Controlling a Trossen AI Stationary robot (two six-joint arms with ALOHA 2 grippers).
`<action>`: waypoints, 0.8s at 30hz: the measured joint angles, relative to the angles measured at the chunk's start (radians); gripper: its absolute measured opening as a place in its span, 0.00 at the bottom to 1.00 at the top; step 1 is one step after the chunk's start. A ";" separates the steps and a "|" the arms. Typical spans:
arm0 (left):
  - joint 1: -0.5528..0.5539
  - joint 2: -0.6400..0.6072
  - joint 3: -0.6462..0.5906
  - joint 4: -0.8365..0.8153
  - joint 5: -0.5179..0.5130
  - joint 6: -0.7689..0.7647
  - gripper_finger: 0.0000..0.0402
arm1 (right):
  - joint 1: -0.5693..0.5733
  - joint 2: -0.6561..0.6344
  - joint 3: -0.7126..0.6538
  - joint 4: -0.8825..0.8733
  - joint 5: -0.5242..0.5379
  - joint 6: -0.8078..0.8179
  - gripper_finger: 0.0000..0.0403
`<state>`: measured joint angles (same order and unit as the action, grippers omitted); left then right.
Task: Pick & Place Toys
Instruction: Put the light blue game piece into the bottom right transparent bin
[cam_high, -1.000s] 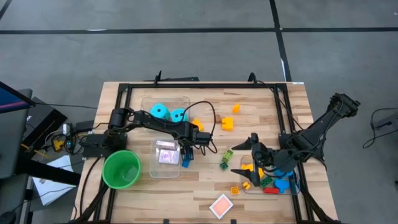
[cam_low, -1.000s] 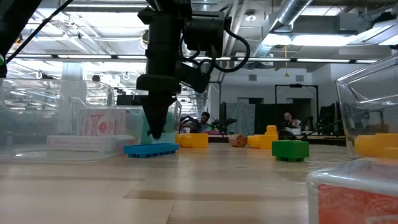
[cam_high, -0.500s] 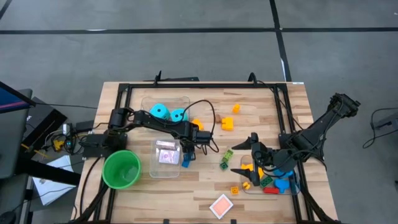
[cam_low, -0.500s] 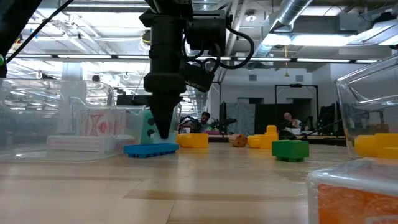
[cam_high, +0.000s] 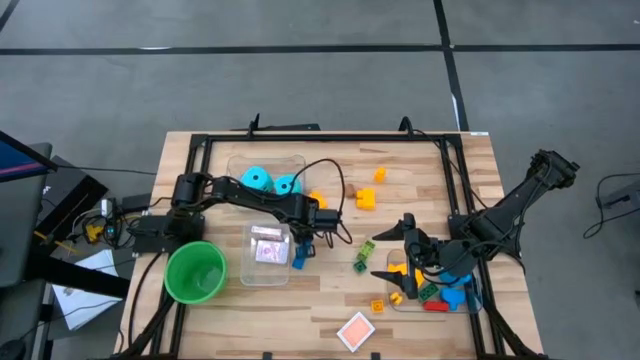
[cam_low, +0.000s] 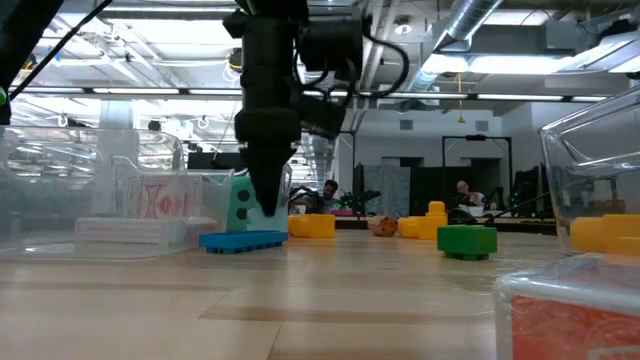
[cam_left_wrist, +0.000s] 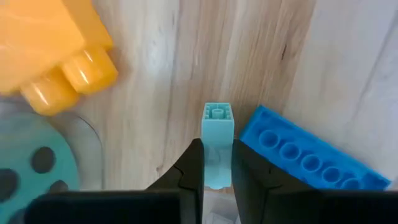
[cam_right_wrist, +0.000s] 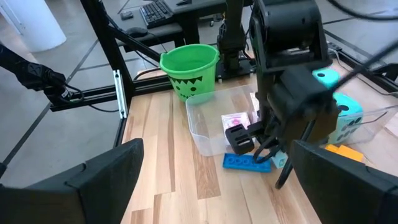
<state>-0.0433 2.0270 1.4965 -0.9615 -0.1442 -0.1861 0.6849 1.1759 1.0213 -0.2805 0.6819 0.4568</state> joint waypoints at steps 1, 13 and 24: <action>0.000 -0.015 0.000 0.000 0.000 0.000 0.11 | 0.000 0.000 0.000 0.003 0.000 -0.006 0.98; -0.028 -0.336 0.000 0.052 0.057 -0.011 0.11 | 0.004 0.000 0.000 0.013 0.000 -0.021 0.98; -0.269 -0.709 -0.272 0.630 -0.021 0.065 0.11 | 0.015 0.001 0.000 0.039 0.026 -0.085 0.98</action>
<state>-0.3120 1.3182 1.2243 -0.3316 -0.1653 -0.1213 0.7002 1.1767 1.0214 -0.2415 0.7081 0.3723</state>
